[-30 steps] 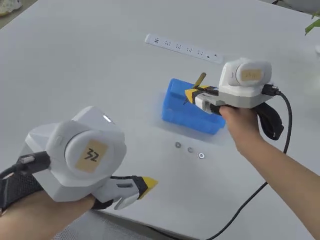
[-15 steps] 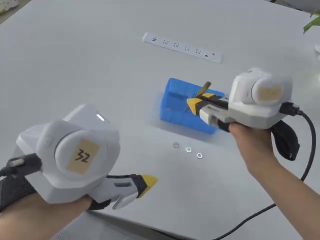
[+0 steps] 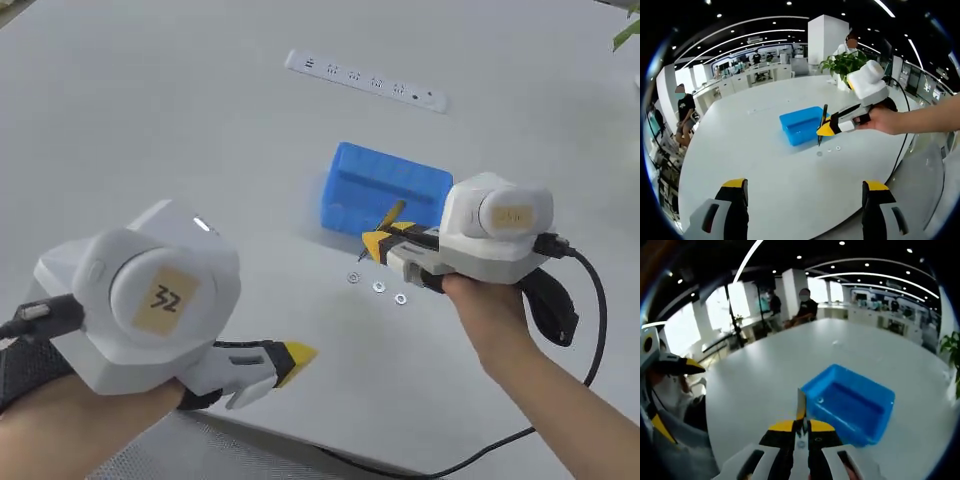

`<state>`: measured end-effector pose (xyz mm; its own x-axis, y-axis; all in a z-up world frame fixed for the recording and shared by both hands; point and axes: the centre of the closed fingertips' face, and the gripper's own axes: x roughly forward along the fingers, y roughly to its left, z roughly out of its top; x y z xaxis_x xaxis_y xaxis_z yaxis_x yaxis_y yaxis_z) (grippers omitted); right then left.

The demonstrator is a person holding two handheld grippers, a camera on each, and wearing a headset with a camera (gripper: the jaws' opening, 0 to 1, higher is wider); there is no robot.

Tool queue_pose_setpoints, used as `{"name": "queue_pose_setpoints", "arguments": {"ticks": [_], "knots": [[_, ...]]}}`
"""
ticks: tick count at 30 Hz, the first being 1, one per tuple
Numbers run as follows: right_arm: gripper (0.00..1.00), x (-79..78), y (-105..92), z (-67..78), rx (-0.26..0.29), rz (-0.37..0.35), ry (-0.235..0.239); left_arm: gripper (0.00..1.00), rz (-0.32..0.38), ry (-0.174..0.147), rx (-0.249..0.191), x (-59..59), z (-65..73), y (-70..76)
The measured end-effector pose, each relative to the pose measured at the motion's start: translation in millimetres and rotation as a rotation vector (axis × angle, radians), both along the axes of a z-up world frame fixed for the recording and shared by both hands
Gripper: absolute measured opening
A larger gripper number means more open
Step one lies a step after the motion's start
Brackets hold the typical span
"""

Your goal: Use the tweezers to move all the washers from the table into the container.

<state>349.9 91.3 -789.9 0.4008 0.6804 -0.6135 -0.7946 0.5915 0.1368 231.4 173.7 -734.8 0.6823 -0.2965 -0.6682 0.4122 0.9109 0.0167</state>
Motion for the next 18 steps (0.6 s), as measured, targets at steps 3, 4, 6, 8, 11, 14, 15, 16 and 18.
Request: {"name": "queue_pose_setpoints", "arguments": {"ticks": [3, 4, 6, 8, 11, 14, 15, 16, 18], "knots": [[0.05, -1.8, 0.4, -4.7, 0.012, -0.005, 0.025, 0.97, 0.003, 0.006, -0.003, -0.3, -1.1, 0.2], [0.05, -1.4, 0.5, -5.4, 0.01, -0.006, 0.024, 0.97, 0.002, 0.007, -0.002, -0.6, -1.6, 0.3], [0.05, 0.0, 1.4, -7.6, 0.005, -0.005, 0.022, 0.97, 0.001, 0.011, 0.0, -1.4, -2.9, 0.3], [0.05, 0.7, 2.0, -9.9, -0.006, 0.001, 0.02, 0.97, 0.0, 0.017, 0.0, -2.3, -4.4, 0.1], [0.05, 1.6, 1.1, -14.0, -0.023, 0.01, 0.018, 0.96, 0.004, 0.018, 0.001, -2.6, -4.7, 0.4], [0.06, 2.0, -1.7, -19.4, -0.039, 0.013, 0.021, 0.97, 0.007, 0.021, -0.001, -3.0, -4.9, 0.0], [0.06, 2.5, -2.6, -20.8, -0.041, 0.012, 0.024, 0.97, 0.007, 0.02, 0.002, -3.0, -4.9, 0.1], [0.06, 2.5, -3.4, -22.0, -0.041, 0.005, 0.031, 0.96, 0.007, 0.02, 0.003, -3.0, -5.0, 0.1], [0.06, 1.8, -3.1, -22.1, -0.037, 0.003, 0.032, 0.96, 0.006, 0.024, 0.005, -3.3, -5.7, 0.3]]}}
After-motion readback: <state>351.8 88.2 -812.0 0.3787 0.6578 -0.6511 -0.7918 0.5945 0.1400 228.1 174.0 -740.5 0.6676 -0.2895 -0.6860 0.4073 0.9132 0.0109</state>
